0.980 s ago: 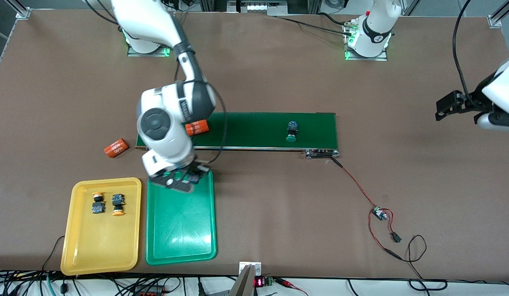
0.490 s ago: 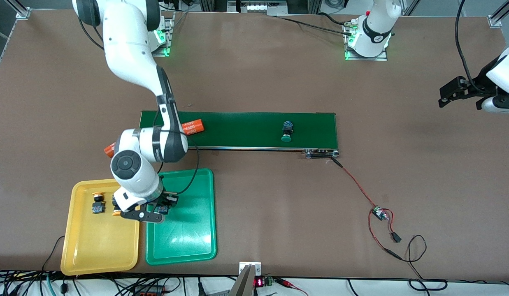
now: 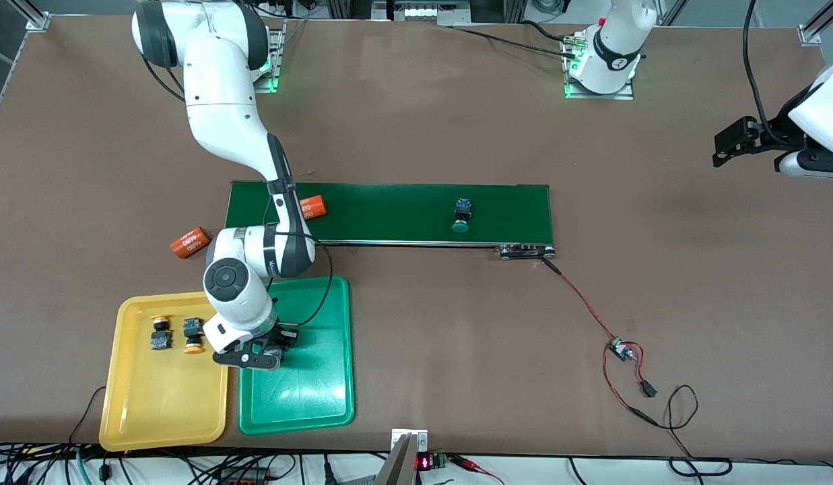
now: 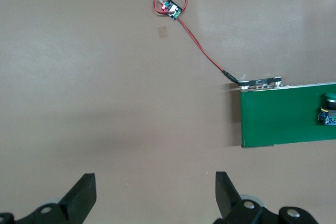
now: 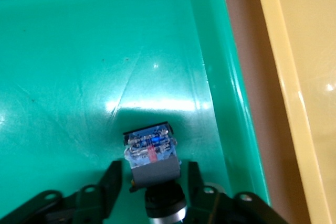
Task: Sort buttons by color to trays
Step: 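Carry the blue button into the green tray and open the right gripper, then reach the right gripper over the green button on the belt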
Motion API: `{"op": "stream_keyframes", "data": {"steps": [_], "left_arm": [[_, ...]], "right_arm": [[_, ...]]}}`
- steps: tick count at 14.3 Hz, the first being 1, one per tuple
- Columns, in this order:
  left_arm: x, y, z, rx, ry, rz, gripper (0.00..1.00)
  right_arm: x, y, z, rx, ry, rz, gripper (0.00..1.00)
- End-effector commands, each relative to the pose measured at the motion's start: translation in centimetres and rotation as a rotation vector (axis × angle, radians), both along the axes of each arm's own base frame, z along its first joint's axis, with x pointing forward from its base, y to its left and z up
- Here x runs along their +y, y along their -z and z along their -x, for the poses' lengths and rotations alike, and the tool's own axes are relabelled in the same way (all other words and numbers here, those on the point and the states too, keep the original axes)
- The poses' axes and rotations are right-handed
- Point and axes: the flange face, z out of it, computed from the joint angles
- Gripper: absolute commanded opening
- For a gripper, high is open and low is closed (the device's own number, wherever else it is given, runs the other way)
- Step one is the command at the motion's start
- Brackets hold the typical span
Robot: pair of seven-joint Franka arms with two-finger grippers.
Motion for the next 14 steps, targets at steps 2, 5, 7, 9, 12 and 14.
{"op": "stream_keyframes", "data": {"steps": [2, 5, 7, 9, 12, 14], "left_arm": [[-0.6, -0.7, 0.1, 0.004, 0.024, -0.004, 1.00], [-0.5, -0.7, 0.1, 0.002, 0.030, -0.004, 1.00], [-0.5, -0.7, 0.1, 0.004, 0.032, -0.004, 1.00], [-0.2, -0.7, 0.1, 0.002, 0.027, -0.004, 1.00], [-0.1, -0.7, 0.1, 0.002, 0.026, -0.004, 1.00], [0.0, -0.7, 0.1, 0.002, 0.024, -0.004, 1.00]], "right_arm": [[0.9, -5.6, 0.2, 0.065, -0.011, -0.044, 1.00], [4.2, -10.4, 2.4, 0.154, -0.007, -0.093, 1.00], [6.9, -11.9, 4.9, 0.201, 0.016, -0.105, 1.00], [7.9, -12.6, 7.5, 0.268, 0.015, -0.116, 1.00], [11.1, -14.2, 11.3, 0.305, 0.018, -0.134, 1.00], [11.5, -14.6, 12.6, 0.318, 0.027, -0.136, 1.00]]}}
